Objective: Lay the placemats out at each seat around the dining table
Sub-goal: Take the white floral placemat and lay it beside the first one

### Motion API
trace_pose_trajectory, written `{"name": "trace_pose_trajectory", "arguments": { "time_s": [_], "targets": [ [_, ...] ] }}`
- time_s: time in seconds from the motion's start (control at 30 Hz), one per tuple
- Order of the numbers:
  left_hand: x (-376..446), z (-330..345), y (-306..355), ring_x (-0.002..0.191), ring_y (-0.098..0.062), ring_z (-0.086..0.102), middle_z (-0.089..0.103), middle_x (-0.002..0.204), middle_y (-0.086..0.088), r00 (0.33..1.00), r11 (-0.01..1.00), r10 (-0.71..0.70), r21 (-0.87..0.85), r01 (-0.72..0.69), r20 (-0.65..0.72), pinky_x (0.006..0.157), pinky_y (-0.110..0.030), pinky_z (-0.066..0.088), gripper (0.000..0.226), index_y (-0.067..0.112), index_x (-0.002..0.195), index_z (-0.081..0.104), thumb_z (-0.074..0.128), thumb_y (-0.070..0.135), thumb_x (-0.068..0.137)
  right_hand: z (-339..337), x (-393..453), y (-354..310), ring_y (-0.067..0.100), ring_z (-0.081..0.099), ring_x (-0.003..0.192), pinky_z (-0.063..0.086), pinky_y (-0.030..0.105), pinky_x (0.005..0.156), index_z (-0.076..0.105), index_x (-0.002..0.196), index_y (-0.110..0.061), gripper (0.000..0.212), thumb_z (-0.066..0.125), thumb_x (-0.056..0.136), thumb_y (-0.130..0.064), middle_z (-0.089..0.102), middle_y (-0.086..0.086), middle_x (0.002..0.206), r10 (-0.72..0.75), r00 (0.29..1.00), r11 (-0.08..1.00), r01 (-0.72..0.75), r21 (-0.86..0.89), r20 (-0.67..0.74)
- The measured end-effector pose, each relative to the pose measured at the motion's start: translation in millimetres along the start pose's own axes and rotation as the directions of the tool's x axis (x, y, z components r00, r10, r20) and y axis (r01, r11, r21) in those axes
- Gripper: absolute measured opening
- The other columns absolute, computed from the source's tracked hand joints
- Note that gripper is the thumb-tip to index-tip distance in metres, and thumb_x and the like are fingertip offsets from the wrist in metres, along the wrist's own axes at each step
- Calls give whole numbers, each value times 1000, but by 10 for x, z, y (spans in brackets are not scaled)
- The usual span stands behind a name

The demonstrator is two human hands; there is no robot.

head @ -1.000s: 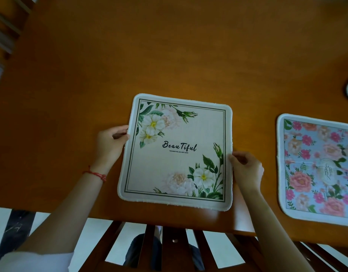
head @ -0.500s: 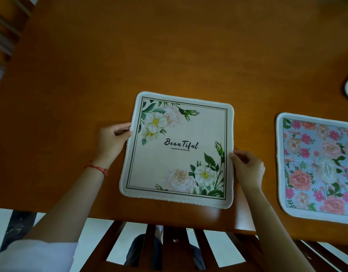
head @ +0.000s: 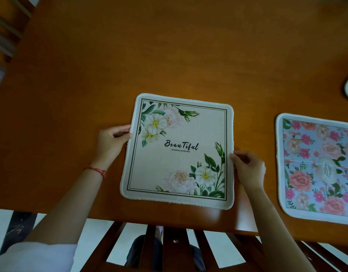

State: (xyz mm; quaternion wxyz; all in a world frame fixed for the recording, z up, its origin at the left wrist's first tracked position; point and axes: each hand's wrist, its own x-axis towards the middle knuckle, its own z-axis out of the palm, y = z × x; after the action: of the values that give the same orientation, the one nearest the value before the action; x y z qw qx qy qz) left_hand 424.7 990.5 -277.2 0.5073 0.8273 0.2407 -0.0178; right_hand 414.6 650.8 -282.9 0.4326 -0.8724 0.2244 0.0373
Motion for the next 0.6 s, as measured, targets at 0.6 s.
{"name": "trace_pose_trajectory", "arguments": {
  "time_s": [0.6],
  "targets": [
    [-12,25,-11,87,-11,61,64,101,-3,1000,1000,16,-26,-16,-1,77,-16,46,34,3,112,63,66,-1,78,-9,18,27,6,59,70,46,16,61,69,94,-12,13,67,81,-16,63,-6,80,23,999,1000,-23,0,-31]
  ]
}}
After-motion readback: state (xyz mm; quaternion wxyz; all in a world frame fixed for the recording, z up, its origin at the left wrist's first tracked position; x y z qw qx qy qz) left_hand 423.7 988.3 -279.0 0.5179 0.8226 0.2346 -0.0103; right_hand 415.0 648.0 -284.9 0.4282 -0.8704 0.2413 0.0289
